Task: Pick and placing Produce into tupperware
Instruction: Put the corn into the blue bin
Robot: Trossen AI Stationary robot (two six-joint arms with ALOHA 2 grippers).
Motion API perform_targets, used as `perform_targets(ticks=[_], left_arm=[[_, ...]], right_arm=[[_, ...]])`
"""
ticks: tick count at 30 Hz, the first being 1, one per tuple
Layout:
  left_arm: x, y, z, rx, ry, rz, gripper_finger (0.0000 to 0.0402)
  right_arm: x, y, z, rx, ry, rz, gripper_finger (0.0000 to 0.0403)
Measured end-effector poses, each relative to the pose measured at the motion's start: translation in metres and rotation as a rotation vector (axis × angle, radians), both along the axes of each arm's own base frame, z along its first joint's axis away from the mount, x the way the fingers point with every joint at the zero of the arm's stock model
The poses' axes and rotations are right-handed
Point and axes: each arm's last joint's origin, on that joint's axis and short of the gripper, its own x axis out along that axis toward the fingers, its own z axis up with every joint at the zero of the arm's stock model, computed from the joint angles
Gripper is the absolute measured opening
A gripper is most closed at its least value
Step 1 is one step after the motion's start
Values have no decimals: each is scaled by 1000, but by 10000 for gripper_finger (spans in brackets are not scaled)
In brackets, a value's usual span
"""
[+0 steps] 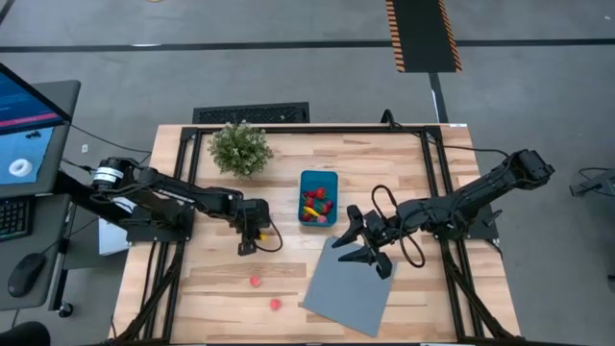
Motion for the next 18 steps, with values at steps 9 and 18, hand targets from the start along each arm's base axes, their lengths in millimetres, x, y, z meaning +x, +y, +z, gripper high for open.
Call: perform_targets(ticks=[9, 18], left_arm=[[10, -10, 27, 199, 25, -42, 33], [13, -40, 70, 790, -9, -46, 23]], right_arm=[[3, -10, -12, -48, 120, -68, 196], [7, -34, -24, -99, 237, -217, 196]])
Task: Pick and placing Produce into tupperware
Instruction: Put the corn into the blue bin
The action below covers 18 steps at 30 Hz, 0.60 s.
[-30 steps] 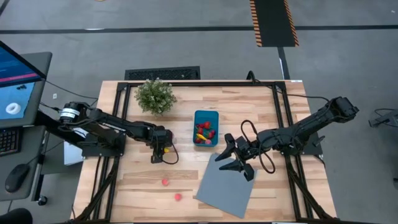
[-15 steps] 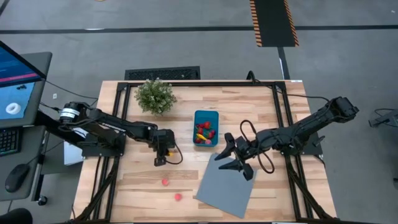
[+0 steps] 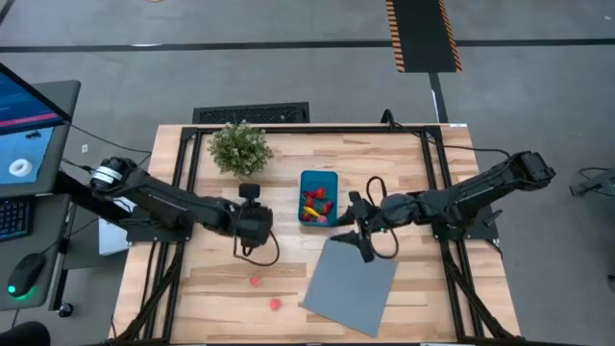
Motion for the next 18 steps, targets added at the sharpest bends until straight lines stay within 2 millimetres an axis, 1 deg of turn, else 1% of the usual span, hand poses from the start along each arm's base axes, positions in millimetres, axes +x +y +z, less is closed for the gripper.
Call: perform_targets(ticks=[4, 9, 12, 14, 18], left_arm=[[-7, -23, 13, 233, -54, -40, 30], [-21, -52, 20, 533, -121, -148, 32], [-28, -65, 23, 683, -126, -216, 32], [-32, -68, 24, 772, -83, -263, 32], [-35, -69, 27, 985, 56, -350, 33]], right_arm=[[3, -16, -3, -1, 36, -63, 196], [3, -35, -10, -13, 109, -132, 196], [3, -43, -13, -17, 140, -161, 196], [3, -47, -13, -17, 141, -174, 196], [3, -48, -13, -15, 137, -180, 196]])
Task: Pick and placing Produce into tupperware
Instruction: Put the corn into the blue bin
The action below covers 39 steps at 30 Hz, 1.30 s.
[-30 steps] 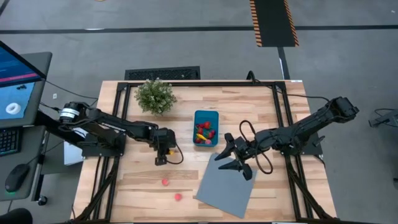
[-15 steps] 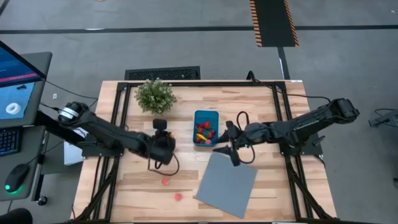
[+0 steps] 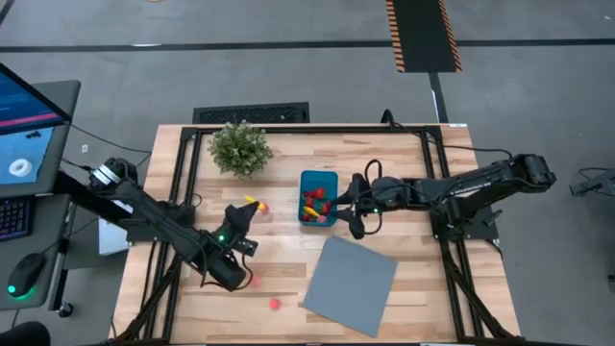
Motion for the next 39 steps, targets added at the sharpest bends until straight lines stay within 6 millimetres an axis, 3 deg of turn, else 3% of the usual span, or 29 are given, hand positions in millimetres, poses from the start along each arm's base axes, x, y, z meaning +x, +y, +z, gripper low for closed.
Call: perform_targets(ticks=[5, 10, 13, 15, 19, 30, 34, 39], left_arm=[[1, 2, 3, 240, 166, 4, 33], [3, 5, 3, 194, 99, 27, 33], [4, 8, 3, 3, -135, 64, 33], [3, 13, 7, -184, -381, 104, 33], [-6, 24, 15, -576, -688, 192, 30], [-34, 42, 7, -1095, -1109, 450, 35], [-50, 36, -2, -1351, -1325, 445, 32], [-68, 25, -25, -1671, -1747, 282, 31]], right_arm=[[0, 0, 0, 7, -3, -3, 196], [0, 0, 0, 8, -2, -3, 196], [0, 0, 0, 8, -2, -2, 196], [0, 0, -1, 8, 8, -1, 196], [-2, 0, -4, 7, 42, -2, 196], [-2, 3, -4, 13, 43, 6, 196], [-2, 7, -3, 13, 38, 18, 196], [-2, 10, -2, 15, 21, 31, 196]])
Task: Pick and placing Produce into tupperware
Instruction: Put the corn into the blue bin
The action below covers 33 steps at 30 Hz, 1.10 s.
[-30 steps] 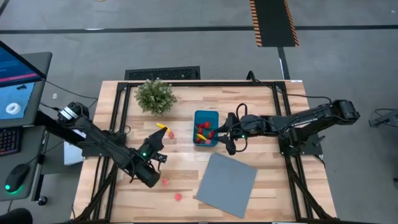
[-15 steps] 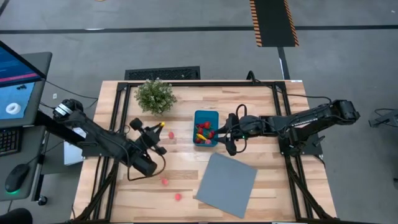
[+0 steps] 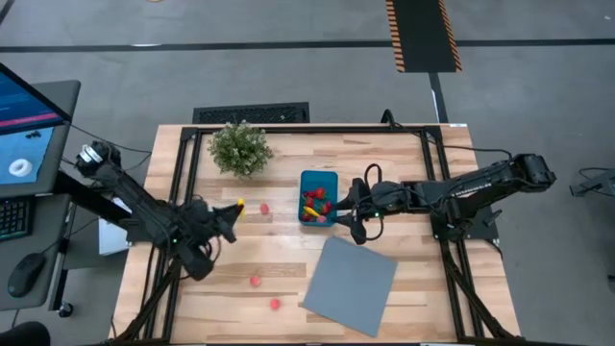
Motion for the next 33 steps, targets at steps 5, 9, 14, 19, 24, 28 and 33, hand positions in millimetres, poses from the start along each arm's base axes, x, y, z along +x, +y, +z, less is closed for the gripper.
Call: perform_targets(ticks=[5, 9, 14, 19, 24, 28, 33], left_arm=[[-19, 1, -20, -195, -331, 25, 35], [-26, -1, -31, -311, -474, 12, 33], [-29, -8, -28, -392, -482, -29, 31], [-32, -9, -27, -328, -421, -63, 30], [-35, -6, -26, -300, -302, -106, 30], [-43, 9, -26, -294, -132, -139, 30], [-53, 26, -14, -184, -46, -169, 30]], right_arm=[[1, 3, 2, 3, -28, 12, 196], [1, 6, 5, 7, -50, 22, 196], [1, 7, 5, 7, -56, 27, 196], [1, 8, 5, 8, -61, 29, 196], [1, 8, 5, -9, -52, 35, 196], [1, 6, 3, -53, -43, 46, 196], [0, -8, 17, -77, -134, 34, 196]])
